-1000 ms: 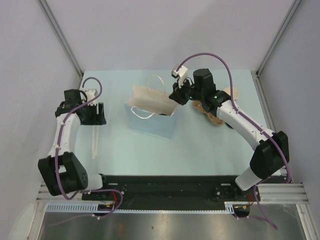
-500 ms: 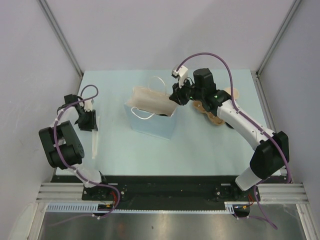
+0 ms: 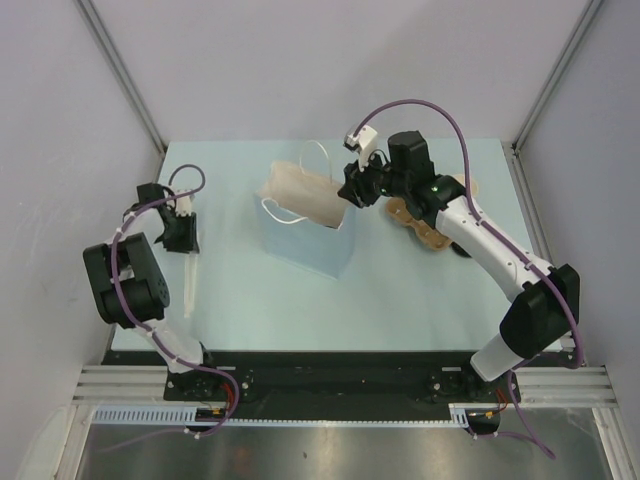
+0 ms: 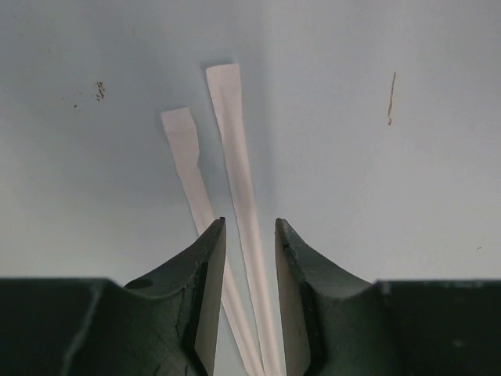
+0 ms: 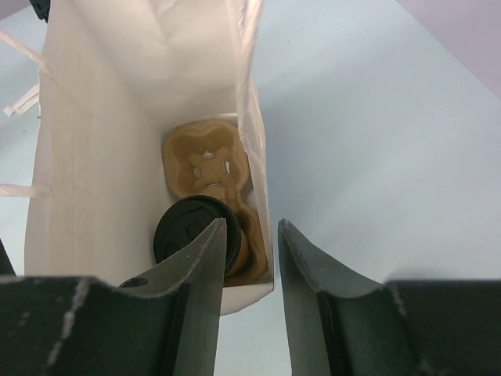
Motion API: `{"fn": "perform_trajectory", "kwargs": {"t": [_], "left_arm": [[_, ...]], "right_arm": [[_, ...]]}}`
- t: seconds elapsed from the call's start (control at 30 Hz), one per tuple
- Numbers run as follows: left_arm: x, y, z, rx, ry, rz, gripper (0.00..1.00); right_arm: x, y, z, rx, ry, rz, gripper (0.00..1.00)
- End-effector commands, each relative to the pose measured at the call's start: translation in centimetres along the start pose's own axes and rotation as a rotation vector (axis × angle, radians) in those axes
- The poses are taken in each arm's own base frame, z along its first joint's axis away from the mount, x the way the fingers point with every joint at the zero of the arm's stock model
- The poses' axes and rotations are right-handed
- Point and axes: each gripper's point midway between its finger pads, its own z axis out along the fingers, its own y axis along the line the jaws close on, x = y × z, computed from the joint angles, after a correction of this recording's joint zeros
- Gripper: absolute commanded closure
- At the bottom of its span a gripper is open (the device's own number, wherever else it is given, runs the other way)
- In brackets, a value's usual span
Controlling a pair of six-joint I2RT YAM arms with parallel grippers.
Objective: Pack the takeout coffee
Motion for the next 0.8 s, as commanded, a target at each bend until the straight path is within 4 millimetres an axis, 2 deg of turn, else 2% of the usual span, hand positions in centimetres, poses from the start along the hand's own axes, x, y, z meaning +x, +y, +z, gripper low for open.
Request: {"fn": "perform_trajectory", "kwargs": {"t": [0.0, 0.27, 0.37, 0.4, 0.47, 0.5, 0.53, 0.6, 0.7, 0.73, 0.77], "left_arm": [[0.1, 0.0, 1.1, -0.019, -0.001, 0.039, 0.64], [1.9, 0.2, 2.5, -0.058, 0.053, 0.069, 0.69], [2.6, -0.2, 2.9, -0.054, 0.079, 0.085, 0.73], [2.7, -0.4, 2.9, -0.047, 0.081, 0.09, 0.79], [2.3, -1.0, 2.4, -0.032, 0.061, 0.085, 0.84], [1.9, -1.2, 2.0, -0.026, 0.045, 0.069, 0.9], [0.9, -1.6, 1.1, -0.02, 0.016, 0.069, 0.93], [-0.4, -2.4, 0.0, 0.005, -0.02, 0.052, 0.99], [-3.3, -3.6, -3.1, 0.045, -0.094, 0.038, 1.0], [-4.9, -4.1, -5.2, 0.053, -0.138, 0.044, 1.0], [-5.8, -4.6, -6.3, 0.066, -0.164, 0.052, 1.0]], "right_arm": [[-3.0, -0.2, -1.4, 0.022, -0.063, -0.023, 0.62], [-3.8, -0.2, -2.0, 0.035, -0.079, -0.023, 0.59], [-4.3, -0.2, -2.2, 0.038, -0.089, -0.021, 0.57], [-4.6, -0.2, -2.3, 0.04, -0.093, -0.023, 0.55], [-5.3, -0.3, -2.6, 0.05, -0.106, -0.029, 0.49], [-5.4, -0.3, -2.7, 0.052, -0.107, -0.028, 0.46], [-5.5, -0.3, -2.7, 0.058, -0.106, -0.03, 0.38], [-6.2, -0.5, -3.0, 0.067, -0.117, -0.031, 0.27], [-7.3, -0.5, -3.4, 0.074, -0.135, -0.032, 0.2], [-7.5, -0.5, -3.5, 0.076, -0.139, -0.029, 0.14], [-7.8, -0.4, -3.6, 0.075, -0.144, -0.028, 0.12]]}}
